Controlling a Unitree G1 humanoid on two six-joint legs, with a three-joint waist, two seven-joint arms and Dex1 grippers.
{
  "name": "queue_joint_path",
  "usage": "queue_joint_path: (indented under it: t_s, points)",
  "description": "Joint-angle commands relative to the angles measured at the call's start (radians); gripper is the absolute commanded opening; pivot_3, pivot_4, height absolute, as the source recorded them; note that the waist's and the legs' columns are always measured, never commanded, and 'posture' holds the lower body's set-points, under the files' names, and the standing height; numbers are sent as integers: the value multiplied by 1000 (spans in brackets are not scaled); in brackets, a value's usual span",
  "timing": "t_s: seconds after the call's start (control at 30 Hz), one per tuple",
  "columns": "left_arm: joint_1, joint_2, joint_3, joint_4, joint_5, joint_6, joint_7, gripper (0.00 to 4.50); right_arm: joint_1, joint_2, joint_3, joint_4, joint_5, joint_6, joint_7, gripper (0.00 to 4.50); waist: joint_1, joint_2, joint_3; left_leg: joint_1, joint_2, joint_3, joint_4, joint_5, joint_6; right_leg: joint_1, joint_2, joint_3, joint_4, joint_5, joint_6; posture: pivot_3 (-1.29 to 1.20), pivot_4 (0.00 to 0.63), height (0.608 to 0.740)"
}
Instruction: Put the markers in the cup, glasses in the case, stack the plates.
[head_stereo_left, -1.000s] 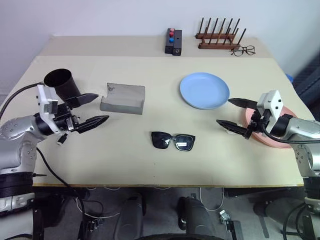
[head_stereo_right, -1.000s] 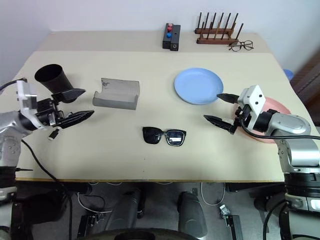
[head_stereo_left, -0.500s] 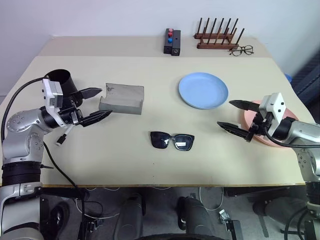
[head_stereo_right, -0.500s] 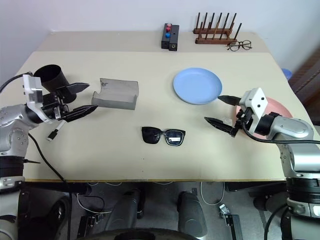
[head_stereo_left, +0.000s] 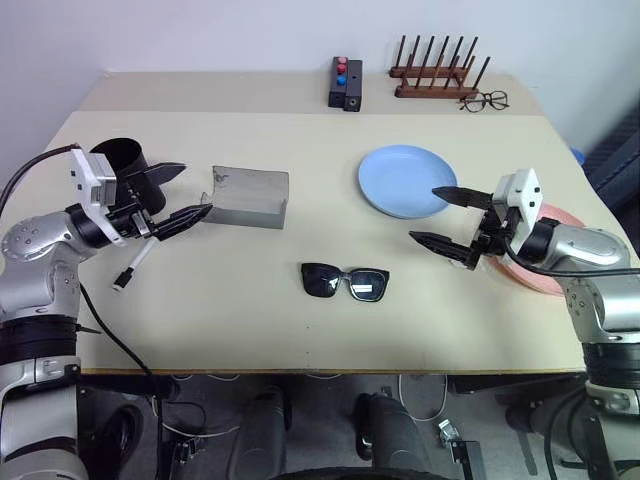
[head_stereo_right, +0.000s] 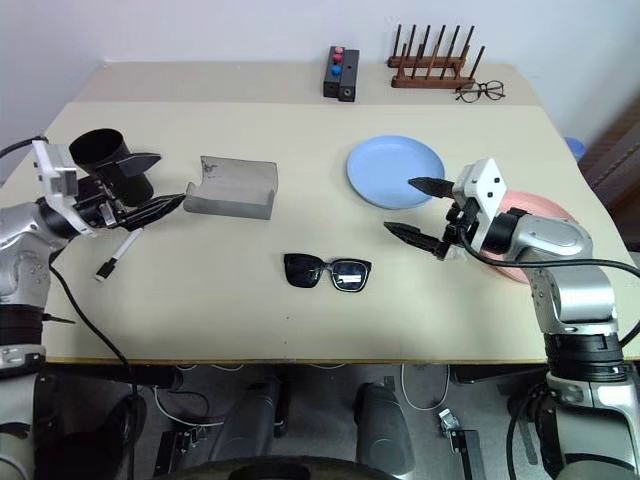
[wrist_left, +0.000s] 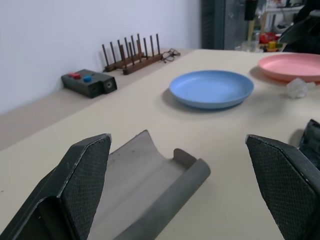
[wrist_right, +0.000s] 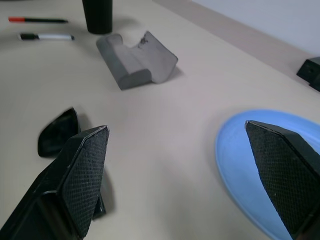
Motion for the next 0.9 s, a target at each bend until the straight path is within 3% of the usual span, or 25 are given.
queue_joint_path:
  t_s: [0.03, 0.23, 0.4, 0.6, 0.77, 0.9]
  points:
    - [-61, 13, -15, 74, 36, -40, -32, 4500, 36, -23, -26, -58, 29, -18, 45, 4445, 4, 0, 0, 0, 0, 0, 0, 0, 0, 0, 0, 0, 0, 0, 0, 0, 150, 740]
    - [-157, -19, -70, 94, 75, -5, -22, 4500, -21, 48, -6, -110, 57, 39, -40, 4445, 0, 0, 0, 0, 0, 1, 1, 0, 0, 0, 0, 0, 0, 0, 0, 0, 150, 740]
    - [-237, -14, -120, 239, 127, 2, -67, 4500, 29, 28, 0, -103, 62, 34, 22, 4445, 0, -1, 0, 0, 0, 1, 0, 0, 0, 0, 0, 0, 2, 1, 3, 0, 150, 740]
    - [-247, -50, -86, 146, 81, 78, -26, 4500, 10, 90, 0, -127, 73, 45, -58, 4445, 0, -1, 0, -1, 1, 1, 2, 0, 0, 0, 0, 0, 2, 1, 3, 0, 150, 740]
    - [-75, 68, -71, -54, 96, 238, 4, 4500, 54, 95, 3, -135, 36, 3, -71, 4445, -17, -1, 0, 0, 1, 1, 0, 0, 0, 0, 0, 1, 2, 1, 4, 0, 150, 740]
    - [110, 181, 50, -276, 37, 508, 127, 4500, -2, 64, -10, -100, 55, 20, -42, 4445, -27, -1, 1, 0, 2, 2, -2, 0, 0, -4, 1, 1, 4, 1, 4, 0, 150, 740]
